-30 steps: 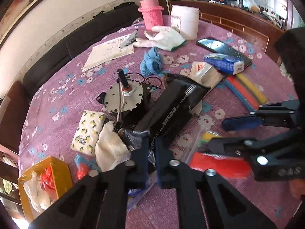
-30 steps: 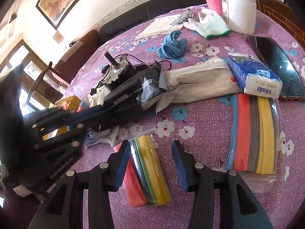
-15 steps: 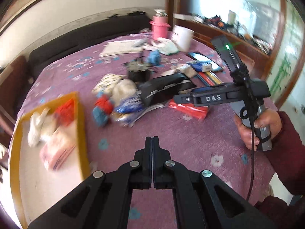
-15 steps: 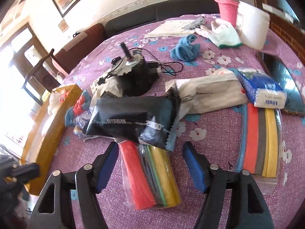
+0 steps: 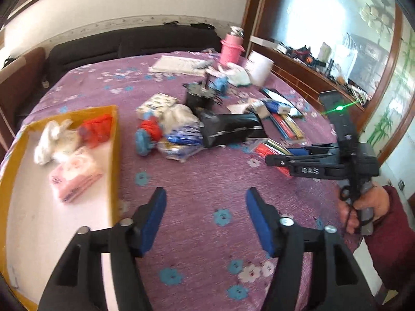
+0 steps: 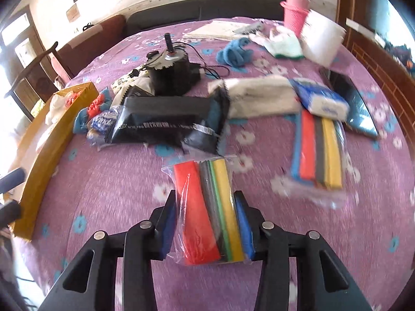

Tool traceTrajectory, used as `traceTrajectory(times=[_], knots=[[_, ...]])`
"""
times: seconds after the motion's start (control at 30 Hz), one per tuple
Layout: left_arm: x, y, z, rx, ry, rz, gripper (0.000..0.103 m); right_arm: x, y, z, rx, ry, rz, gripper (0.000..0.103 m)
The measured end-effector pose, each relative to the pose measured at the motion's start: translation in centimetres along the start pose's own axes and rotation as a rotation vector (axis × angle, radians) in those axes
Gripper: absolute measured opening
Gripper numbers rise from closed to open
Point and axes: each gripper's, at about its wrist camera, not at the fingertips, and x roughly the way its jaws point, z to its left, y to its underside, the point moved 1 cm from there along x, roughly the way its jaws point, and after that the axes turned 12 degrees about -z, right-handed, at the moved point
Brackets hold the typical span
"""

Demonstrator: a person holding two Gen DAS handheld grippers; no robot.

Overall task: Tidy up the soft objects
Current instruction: 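Grasp the clear bag of coloured strips with the right gripper while the left gripper grasps the black pouch, then carry the black pouch and the strips bag over the tray with both tools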

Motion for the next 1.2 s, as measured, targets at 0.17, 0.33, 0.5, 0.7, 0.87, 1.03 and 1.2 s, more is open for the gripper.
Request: traceTrajectory(times=[0.17, 0.33, 0.5, 0.7, 0.87, 1.03, 1.2], knots=[[3.1, -1.4, -1.9, 0.029, 0.049, 0.03, 0.067, -2.5, 2.3, -0.7, -0.011, -0.019, 0.021, 0.045], [9.0, -4.7, -6.5, 0.316, 0.108, 0.049, 0.078, -4.4, 4.1, -2.3, 0.028, -0.046, 0.029, 0.045], [15.9, -5.4, -8.5, 0.568, 0.008, 0.117, 0.078, -4.8, 4.4, -3.1, 0.062, -0.069, 0.027, 0.045], [16.6, -3.5, -7.7, 0.512, 0.017, 0.261, 0.041, -4.9, 4.5, -3.1, 0.048, -0.095, 0.021, 0.045], [12.4, -1.6, -7.4, 0.433, 0.075, 0.286, 0.025, -4.9, 4.7, -3.2, 0.044, -0.105, 0.007, 0.045], [10.8, -0.7, -7.4, 0.325, 0.101, 0.232, 0.025, -5.3, 4.9, -3.2, 0.062, -0.097, -0.007, 0.044], [5.9, -1.1, -5.1, 0.16, 0.136, 0.114, 0.025, -6.8, 4.2, -1.5, 0.027, -0.092, -0.029, 0.043]])
